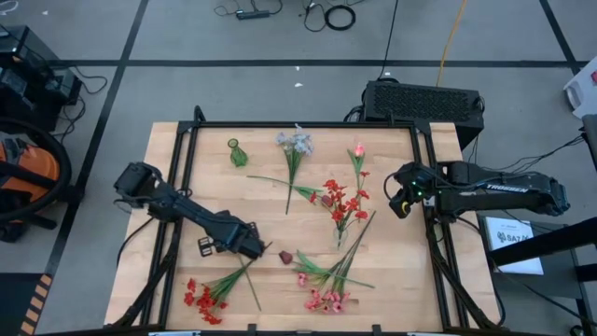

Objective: Sort flowers into vase by color
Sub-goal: Put the bottom pink flower into the green vase

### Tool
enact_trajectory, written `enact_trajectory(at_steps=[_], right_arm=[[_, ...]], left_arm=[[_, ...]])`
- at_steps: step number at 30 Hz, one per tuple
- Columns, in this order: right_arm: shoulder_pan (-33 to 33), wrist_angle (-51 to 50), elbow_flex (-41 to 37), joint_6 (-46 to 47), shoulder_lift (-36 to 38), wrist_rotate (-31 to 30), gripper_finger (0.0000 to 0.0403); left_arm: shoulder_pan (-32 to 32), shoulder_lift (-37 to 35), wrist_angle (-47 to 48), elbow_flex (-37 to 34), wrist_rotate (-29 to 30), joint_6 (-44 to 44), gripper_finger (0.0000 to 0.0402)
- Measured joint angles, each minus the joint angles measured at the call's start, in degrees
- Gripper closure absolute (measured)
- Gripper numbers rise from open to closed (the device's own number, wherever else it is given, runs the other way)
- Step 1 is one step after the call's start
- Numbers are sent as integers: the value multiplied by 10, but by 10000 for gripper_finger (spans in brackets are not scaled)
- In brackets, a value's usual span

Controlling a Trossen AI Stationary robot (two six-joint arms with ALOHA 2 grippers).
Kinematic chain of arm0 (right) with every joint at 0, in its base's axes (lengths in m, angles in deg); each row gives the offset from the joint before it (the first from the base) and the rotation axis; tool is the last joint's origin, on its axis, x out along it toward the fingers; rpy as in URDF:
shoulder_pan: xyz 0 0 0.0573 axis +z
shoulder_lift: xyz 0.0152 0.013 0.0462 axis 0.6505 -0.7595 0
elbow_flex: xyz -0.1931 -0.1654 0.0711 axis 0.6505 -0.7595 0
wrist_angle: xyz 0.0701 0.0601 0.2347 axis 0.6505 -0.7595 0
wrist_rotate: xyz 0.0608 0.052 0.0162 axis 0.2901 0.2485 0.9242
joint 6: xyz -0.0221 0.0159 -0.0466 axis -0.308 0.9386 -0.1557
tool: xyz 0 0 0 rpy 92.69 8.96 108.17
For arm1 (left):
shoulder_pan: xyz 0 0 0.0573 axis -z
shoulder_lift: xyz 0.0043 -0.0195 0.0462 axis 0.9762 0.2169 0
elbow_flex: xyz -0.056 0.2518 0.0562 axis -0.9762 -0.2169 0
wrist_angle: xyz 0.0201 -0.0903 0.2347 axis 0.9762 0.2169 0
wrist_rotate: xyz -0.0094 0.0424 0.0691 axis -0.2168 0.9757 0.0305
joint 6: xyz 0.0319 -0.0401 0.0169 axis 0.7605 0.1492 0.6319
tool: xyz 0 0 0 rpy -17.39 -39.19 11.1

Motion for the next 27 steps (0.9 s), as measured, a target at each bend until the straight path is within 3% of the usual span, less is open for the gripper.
enact_trajectory(at_steps=[4,7,10,13,16,23,27], right_arm=[[0,0,0,-3,0,0,403],[0,3,0,-8,0,0,403],[0,3,0,-9,0,0,403],[0,6,0,-9,0,0,403],[0,14,0,-8,0,0,403],[0,39,0,12,0,-3,403],[0,56,0,22,0,-4,403]], left_arm=[[-5,-5,-97,-53,-8,4,284],[-5,-19,-128,-78,-7,3,326],[-9,-52,-103,-83,2,27,383],[-26,-104,-37,-89,17,68,391],[-51,-162,-33,-85,37,97,396],[-98,-306,-38,-85,203,185,397],[-132,-380,-41,-85,309,308,398]])
